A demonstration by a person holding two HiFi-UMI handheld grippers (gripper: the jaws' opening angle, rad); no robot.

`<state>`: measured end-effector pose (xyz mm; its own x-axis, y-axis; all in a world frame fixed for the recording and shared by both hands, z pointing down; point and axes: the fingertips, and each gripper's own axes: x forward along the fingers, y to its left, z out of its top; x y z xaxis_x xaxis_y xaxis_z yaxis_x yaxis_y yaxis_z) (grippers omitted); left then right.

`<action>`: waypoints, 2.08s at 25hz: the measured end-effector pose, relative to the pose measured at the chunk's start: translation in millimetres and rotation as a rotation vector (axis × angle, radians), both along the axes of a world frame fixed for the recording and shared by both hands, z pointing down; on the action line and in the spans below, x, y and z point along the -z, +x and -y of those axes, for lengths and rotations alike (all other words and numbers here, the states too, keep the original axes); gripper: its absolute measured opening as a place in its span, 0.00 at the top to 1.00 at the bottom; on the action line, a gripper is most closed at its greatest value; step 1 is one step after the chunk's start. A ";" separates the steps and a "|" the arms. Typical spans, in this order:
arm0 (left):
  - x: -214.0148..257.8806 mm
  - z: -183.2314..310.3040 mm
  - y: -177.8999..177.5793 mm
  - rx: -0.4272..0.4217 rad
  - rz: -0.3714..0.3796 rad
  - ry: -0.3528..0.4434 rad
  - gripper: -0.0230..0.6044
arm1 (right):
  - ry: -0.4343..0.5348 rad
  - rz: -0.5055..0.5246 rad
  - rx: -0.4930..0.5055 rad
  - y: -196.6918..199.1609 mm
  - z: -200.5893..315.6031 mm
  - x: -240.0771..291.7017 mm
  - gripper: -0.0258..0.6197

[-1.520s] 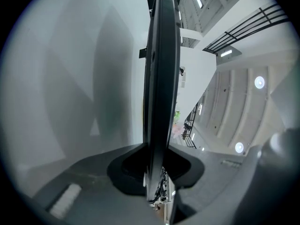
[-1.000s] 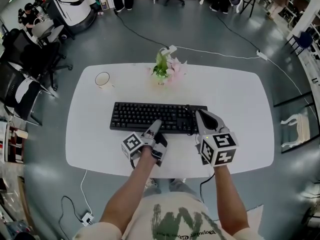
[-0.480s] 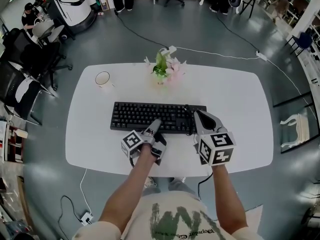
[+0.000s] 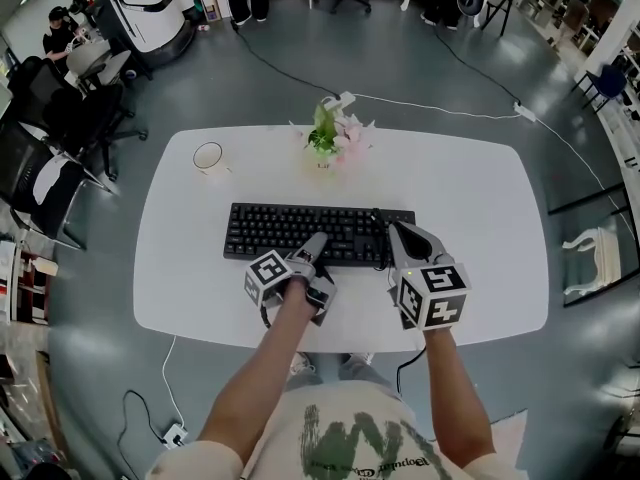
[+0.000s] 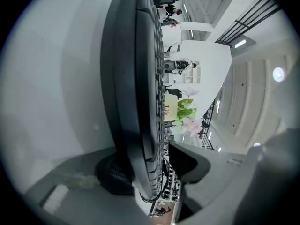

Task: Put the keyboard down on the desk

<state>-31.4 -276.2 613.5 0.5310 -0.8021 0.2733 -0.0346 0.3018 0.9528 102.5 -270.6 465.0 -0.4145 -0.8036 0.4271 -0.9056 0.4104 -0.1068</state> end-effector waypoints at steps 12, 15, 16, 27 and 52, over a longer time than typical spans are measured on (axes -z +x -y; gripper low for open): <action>-2.2 2.2 0.0 0.011 -0.003 -0.166 0.54 | -0.004 0.001 0.005 1.4 -5.9 -1.7 0.96; -0.6 2.5 -0.9 0.011 -0.008 -0.180 0.49 | -0.005 0.001 0.003 2.2 -7.3 -2.0 0.96; -0.2 2.2 -1.0 0.013 -0.011 -0.184 0.48 | -0.006 0.002 0.003 2.4 -7.6 -2.4 0.96; 4.6 -2.6 1.4 -0.009 -0.017 -0.239 0.33 | -0.004 0.001 0.008 -0.3 -12.0 -1.1 0.96; 1.1 -36.7 -10.4 -0.028 -0.009 -0.261 0.30 | 0.009 0.006 -0.022 -4.5 -29.9 -0.3 0.96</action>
